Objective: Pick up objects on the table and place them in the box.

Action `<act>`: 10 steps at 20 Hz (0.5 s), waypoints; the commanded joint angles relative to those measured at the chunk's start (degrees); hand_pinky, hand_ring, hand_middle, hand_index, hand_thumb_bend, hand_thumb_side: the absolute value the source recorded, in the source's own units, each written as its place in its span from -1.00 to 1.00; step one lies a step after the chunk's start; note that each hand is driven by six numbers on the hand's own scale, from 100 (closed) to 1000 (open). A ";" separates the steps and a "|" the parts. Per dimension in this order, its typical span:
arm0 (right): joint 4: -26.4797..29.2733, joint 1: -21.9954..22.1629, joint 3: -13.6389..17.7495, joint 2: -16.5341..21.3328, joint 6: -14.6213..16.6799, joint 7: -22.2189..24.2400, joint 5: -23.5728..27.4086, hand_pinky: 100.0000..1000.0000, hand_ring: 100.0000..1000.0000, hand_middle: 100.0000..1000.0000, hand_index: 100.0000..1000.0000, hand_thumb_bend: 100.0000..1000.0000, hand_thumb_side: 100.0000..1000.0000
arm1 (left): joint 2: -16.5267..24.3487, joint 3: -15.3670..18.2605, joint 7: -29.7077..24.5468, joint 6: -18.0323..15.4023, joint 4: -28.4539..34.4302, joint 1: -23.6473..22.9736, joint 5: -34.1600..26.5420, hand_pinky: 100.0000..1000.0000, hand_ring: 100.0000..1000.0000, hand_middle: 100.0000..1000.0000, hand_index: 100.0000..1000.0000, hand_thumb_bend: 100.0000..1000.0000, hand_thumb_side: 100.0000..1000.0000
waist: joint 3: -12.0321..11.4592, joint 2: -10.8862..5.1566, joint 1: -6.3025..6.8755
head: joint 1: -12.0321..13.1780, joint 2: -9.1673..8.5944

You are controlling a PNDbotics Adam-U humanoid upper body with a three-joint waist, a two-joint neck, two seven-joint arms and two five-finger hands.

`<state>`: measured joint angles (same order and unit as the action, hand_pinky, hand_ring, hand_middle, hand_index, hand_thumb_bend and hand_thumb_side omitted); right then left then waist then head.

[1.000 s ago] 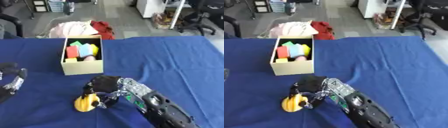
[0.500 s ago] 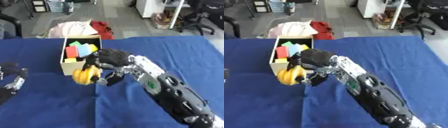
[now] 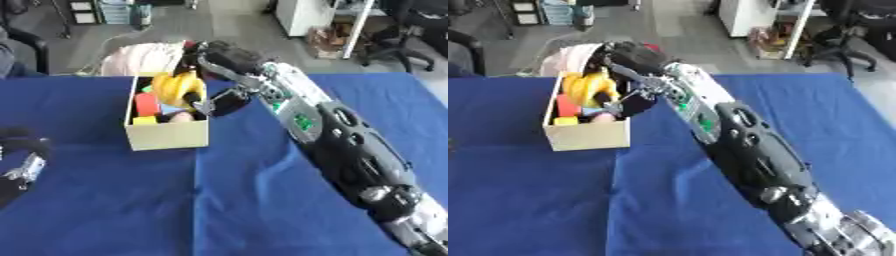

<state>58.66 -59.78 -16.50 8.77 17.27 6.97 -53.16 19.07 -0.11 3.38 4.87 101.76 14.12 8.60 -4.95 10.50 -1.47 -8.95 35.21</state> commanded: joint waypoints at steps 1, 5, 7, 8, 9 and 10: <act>-6.95 -1.70 4.68 -3.73 -1.46 -5.48 -9.02 0.49 0.02 -0.27 0.11 -1.00 -1.00 | 0.26 -0.15 -0.43 -0.07 1.03 1.04 -0.22 0.73 0.32 0.30 0.37 -0.26 -0.22 | -0.63 -0.25 1.02 | -1.04 -1.05; -12.28 -1.82 8.07 -6.48 -5.06 -11.79 -18.05 0.57 0.33 0.42 0.74 -1.00 -0.69 | 0.02 -0.37 -0.68 -0.11 1.04 1.43 -0.28 0.73 0.32 0.30 0.37 -0.27 -0.22 | -1.74 0.11 0.82 | -1.63 -1.41; -13.51 -2.03 8.68 -6.89 -6.06 -12.67 -20.79 0.65 0.49 0.69 1.00 -1.00 -0.29 | 0.03 -0.37 -0.69 -0.11 1.03 1.46 -0.28 0.73 0.32 0.30 0.37 -0.27 -0.22 | -2.01 0.14 0.68 | -1.74 -1.45; -13.67 -2.18 8.76 -6.87 -6.25 -12.54 -21.69 0.70 0.58 0.84 1.00 -0.92 -0.06 | 0.05 -0.35 -0.67 -0.10 1.01 1.45 -0.27 0.73 0.32 0.30 0.37 -0.27 -0.22 | -2.08 0.12 0.60 | -1.74 -1.44; -13.40 -2.39 8.74 -6.69 -6.57 -12.29 -22.61 0.71 0.63 0.91 1.00 -0.84 0.03 | 0.08 -0.33 -0.64 -0.09 0.99 1.43 -0.27 0.73 0.32 0.30 0.37 -0.27 -0.22 | -2.10 0.08 0.49 | -1.69 -1.44; -12.92 -2.50 8.73 -6.55 -7.03 -12.11 -23.41 0.72 0.66 0.96 1.00 -0.80 0.07 | 0.10 -0.32 -0.62 -0.09 0.97 1.42 -0.27 0.73 0.32 0.30 0.37 -0.27 -0.22 | -2.11 0.05 0.42 | -1.66 -1.44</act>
<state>44.97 -60.68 -8.27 1.79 10.83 -4.92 -75.04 18.60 -0.51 2.84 4.82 101.77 14.73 8.54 -7.03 10.69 -1.47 -10.50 34.62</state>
